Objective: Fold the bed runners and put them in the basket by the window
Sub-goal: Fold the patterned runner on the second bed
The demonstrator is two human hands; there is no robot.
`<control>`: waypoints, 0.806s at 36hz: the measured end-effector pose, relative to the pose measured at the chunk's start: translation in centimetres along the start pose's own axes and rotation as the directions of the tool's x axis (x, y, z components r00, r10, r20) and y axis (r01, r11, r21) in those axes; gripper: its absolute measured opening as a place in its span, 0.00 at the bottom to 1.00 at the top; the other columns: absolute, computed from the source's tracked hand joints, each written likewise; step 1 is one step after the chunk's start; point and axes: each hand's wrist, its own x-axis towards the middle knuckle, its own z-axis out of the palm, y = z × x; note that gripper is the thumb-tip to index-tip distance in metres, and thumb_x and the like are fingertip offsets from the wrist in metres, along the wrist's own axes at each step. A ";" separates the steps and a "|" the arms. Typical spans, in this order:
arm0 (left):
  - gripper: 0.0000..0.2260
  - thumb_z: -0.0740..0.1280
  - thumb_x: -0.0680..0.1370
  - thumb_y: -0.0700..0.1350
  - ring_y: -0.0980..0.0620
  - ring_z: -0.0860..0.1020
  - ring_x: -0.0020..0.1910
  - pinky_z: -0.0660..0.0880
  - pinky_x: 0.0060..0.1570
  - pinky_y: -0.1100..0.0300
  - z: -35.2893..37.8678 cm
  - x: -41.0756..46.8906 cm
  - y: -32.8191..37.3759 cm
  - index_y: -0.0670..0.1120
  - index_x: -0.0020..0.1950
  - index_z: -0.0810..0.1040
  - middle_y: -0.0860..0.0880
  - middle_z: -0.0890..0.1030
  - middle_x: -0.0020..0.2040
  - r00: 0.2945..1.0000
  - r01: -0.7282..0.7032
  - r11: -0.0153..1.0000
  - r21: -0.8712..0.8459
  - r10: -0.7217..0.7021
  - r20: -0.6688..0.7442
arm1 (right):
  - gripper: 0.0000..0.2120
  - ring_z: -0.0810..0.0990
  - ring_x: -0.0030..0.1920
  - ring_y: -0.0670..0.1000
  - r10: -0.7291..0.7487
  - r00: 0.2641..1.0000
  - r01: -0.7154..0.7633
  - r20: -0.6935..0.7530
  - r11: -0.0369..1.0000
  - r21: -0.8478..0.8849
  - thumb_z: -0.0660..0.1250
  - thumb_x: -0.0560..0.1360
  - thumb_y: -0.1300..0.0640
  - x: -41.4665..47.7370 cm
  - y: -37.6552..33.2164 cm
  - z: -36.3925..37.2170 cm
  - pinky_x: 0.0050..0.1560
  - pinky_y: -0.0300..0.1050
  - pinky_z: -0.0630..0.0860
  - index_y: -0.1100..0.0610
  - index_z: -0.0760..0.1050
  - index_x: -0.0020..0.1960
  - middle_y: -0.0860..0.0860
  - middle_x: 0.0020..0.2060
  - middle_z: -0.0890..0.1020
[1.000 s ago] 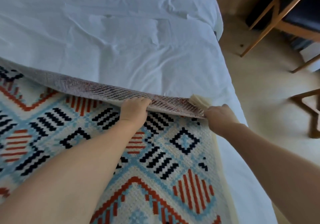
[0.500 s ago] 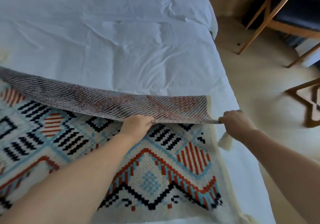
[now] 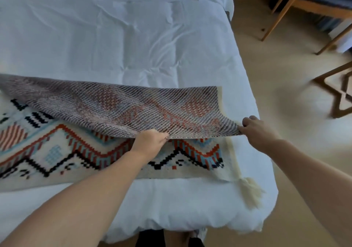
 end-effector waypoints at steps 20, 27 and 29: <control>0.16 0.58 0.81 0.42 0.46 0.70 0.67 0.70 0.62 0.54 12.0 -8.1 4.2 0.48 0.67 0.76 0.49 0.75 0.68 0.985 0.147 0.989 0.001 -0.147 0.094 | 0.11 0.74 0.43 0.56 -0.118 0.987 0.119 0.113 0.993 -0.009 0.65 0.67 0.67 -8.9 -2.5 11.9 0.39 0.49 0.73 0.58 0.79 0.48 0.54 0.42 0.77; 0.21 0.55 0.82 0.37 0.48 0.57 0.74 0.56 0.71 0.55 14.8 -8.7 4.1 0.47 0.75 0.63 0.50 0.60 0.77 0.981 0.157 0.987 0.040 -0.161 0.112 | 0.21 0.72 0.57 0.55 -0.061 0.949 0.084 0.309 0.995 -0.060 0.54 0.77 0.61 -8.8 -4.7 13.9 0.55 0.47 0.71 0.56 0.63 0.70 0.53 0.58 0.73; 0.21 0.55 0.82 0.38 0.48 0.56 0.74 0.56 0.72 0.54 14.5 -9.5 4.2 0.47 0.76 0.62 0.50 0.59 0.77 0.977 0.185 0.983 0.015 -0.185 0.109 | 0.22 0.72 0.58 0.55 -0.057 0.939 0.085 0.338 0.994 -0.070 0.53 0.76 0.61 -9.2 -4.9 13.7 0.57 0.47 0.71 0.56 0.62 0.71 0.53 0.59 0.73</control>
